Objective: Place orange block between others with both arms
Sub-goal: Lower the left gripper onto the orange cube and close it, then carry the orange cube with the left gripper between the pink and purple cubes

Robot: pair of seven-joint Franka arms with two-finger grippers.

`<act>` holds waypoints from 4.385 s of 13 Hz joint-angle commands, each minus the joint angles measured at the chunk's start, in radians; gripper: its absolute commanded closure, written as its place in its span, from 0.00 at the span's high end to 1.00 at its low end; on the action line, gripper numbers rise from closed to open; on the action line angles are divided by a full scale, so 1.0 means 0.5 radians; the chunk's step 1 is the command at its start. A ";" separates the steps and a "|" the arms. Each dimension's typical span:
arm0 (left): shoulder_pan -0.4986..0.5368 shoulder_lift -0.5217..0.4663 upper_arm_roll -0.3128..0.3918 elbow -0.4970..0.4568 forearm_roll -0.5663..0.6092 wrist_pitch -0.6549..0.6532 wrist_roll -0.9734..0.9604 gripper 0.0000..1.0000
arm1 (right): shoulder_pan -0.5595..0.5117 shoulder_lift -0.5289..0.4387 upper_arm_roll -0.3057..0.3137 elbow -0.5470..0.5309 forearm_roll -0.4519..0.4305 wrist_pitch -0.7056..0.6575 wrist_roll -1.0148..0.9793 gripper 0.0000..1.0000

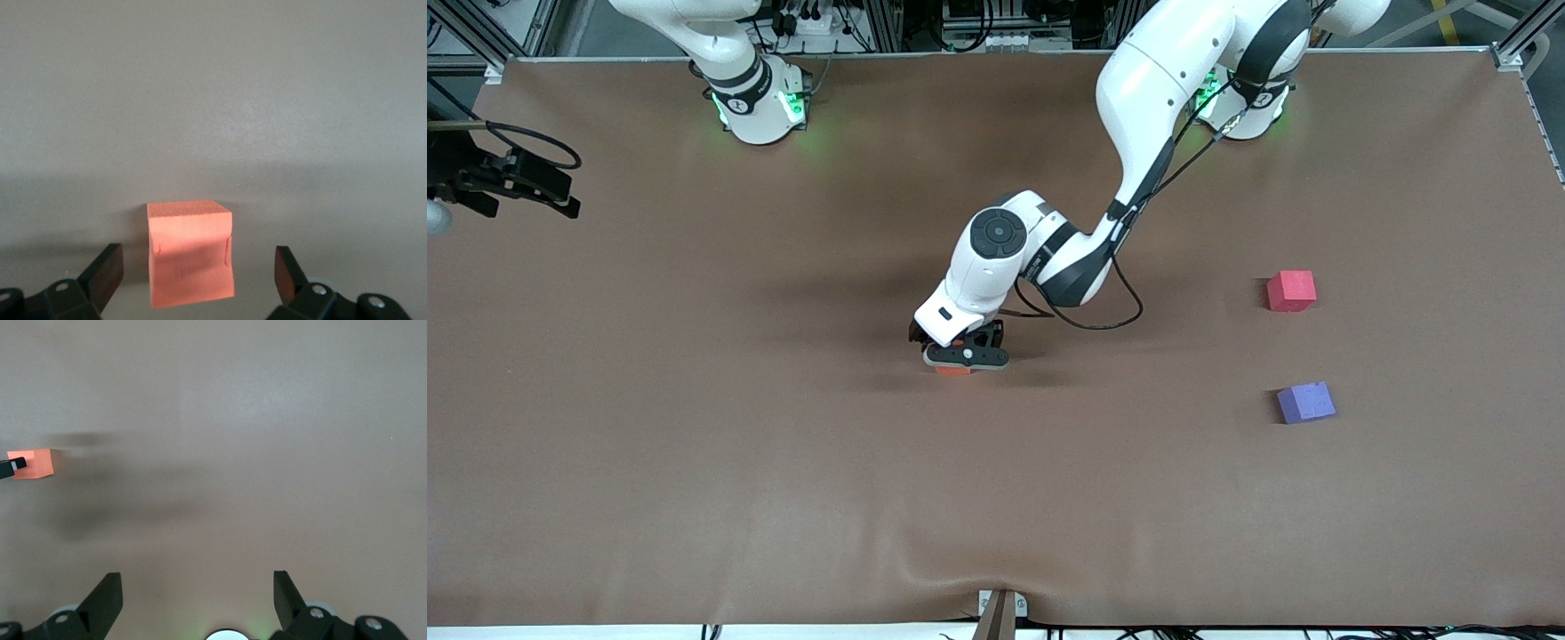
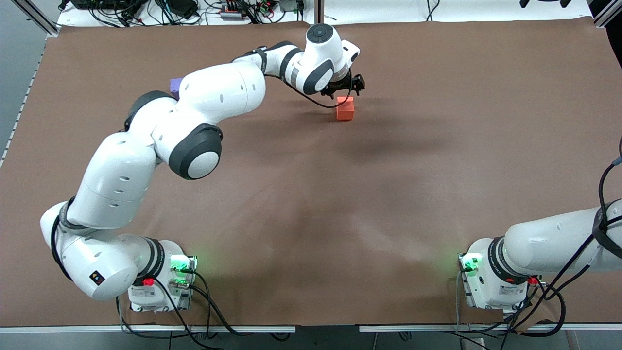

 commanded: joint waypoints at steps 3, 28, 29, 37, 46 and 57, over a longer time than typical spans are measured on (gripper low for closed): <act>-0.019 0.088 0.020 0.086 0.037 -0.021 0.035 1.00 | -0.056 -0.019 0.018 -0.132 0.027 0.125 0.001 1.00; 0.179 -0.334 0.020 -0.021 0.044 -0.688 -0.266 0.22 | -0.025 0.000 0.027 -0.172 0.009 0.147 -0.003 1.00; 0.253 -0.432 0.023 -0.036 0.050 -0.878 -0.253 0.22 | -0.022 0.000 0.027 -0.172 0.009 0.147 -0.003 1.00; 0.952 -1.307 0.008 -1.262 0.421 -0.666 0.380 0.21 | -0.016 0.006 0.027 -0.172 0.009 0.147 -0.003 1.00; 1.545 -1.326 0.002 -1.714 0.305 -0.246 1.200 0.21 | -0.010 0.009 0.027 -0.172 0.009 0.153 -0.003 1.00; 1.840 -1.136 -0.011 -1.849 -0.128 -0.037 1.913 0.22 | -0.010 0.009 0.027 -0.172 0.009 0.162 -0.003 1.00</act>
